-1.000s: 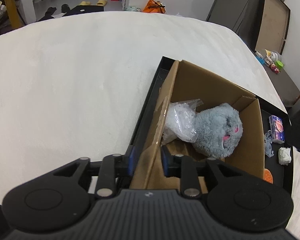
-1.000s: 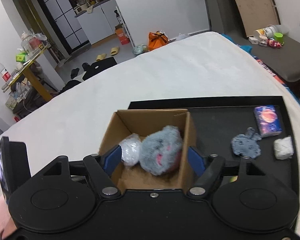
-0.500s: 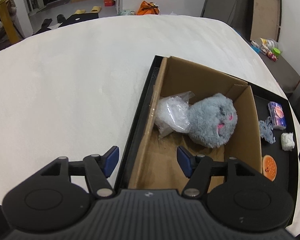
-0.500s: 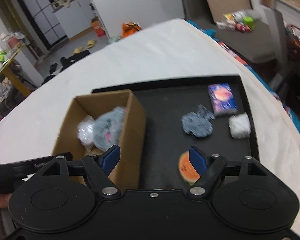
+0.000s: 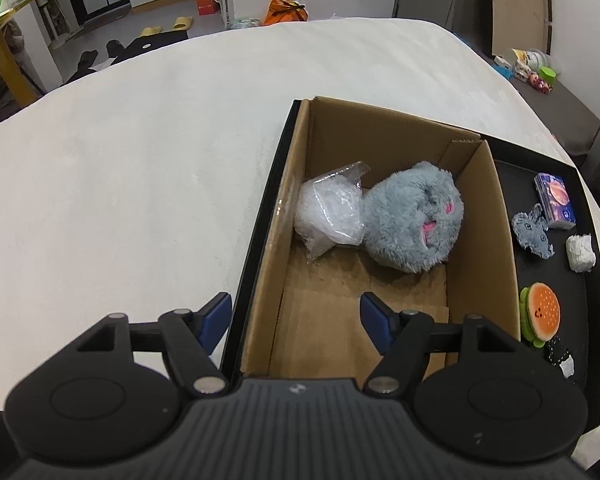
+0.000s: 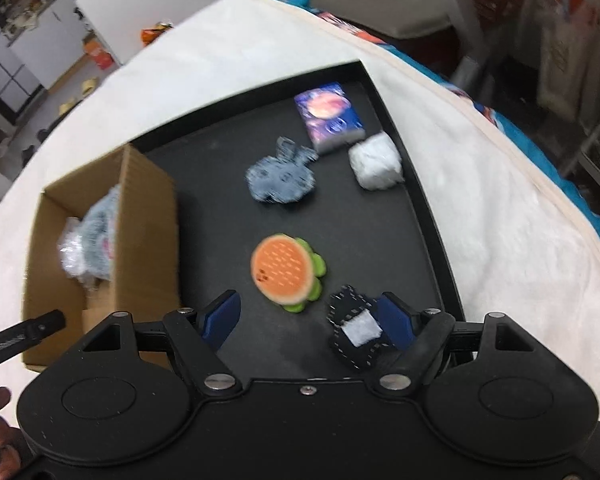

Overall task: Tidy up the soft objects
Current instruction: 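Grasp the black felt patch on the tray with the right gripper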

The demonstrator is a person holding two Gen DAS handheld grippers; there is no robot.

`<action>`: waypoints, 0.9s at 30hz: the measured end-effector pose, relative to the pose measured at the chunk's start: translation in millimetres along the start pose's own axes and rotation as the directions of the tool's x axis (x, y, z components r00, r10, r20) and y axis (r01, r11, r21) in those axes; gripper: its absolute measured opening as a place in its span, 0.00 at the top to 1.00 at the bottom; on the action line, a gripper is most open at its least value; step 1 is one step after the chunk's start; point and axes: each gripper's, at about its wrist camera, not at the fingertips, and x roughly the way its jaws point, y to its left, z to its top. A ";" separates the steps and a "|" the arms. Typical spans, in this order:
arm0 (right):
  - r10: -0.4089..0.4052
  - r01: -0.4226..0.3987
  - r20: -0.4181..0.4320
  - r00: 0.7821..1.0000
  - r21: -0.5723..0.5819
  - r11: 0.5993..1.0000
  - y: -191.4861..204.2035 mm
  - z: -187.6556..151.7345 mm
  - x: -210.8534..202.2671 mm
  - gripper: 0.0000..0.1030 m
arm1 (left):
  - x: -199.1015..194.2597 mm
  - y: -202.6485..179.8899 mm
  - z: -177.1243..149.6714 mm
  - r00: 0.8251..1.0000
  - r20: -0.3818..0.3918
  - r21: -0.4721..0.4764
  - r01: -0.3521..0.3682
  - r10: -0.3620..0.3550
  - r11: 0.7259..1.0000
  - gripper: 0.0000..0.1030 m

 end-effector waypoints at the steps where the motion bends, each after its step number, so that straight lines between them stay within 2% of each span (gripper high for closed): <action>1: -0.009 0.009 -0.012 1.000 0.013 1.000 -2.9 -1.0 2.8 0.27 | -0.4 -0.9 -0.3 1.000 -0.002 0.005 -0.001 0.001 1.000 0.33; 7: -0.002 0.008 -0.082 0.997 0.067 0.998 -16.6 -1.7 12.5 0.27 | 1.3 -8.6 -0.1 1.000 -0.013 0.044 -0.026 0.027 0.999 0.32; 18: -0.007 0.022 -0.147 0.989 0.102 0.995 -28.7 -6.5 34.3 0.27 | 5.7 -20.9 -2.5 0.998 -0.030 0.096 -0.059 0.062 0.994 0.32; 27: -0.078 0.098 -0.156 0.985 0.129 0.987 -22.8 -14.8 54.9 0.27 | 12.1 -29.4 -7.5 0.996 -0.035 0.130 -0.081 0.086 0.988 0.30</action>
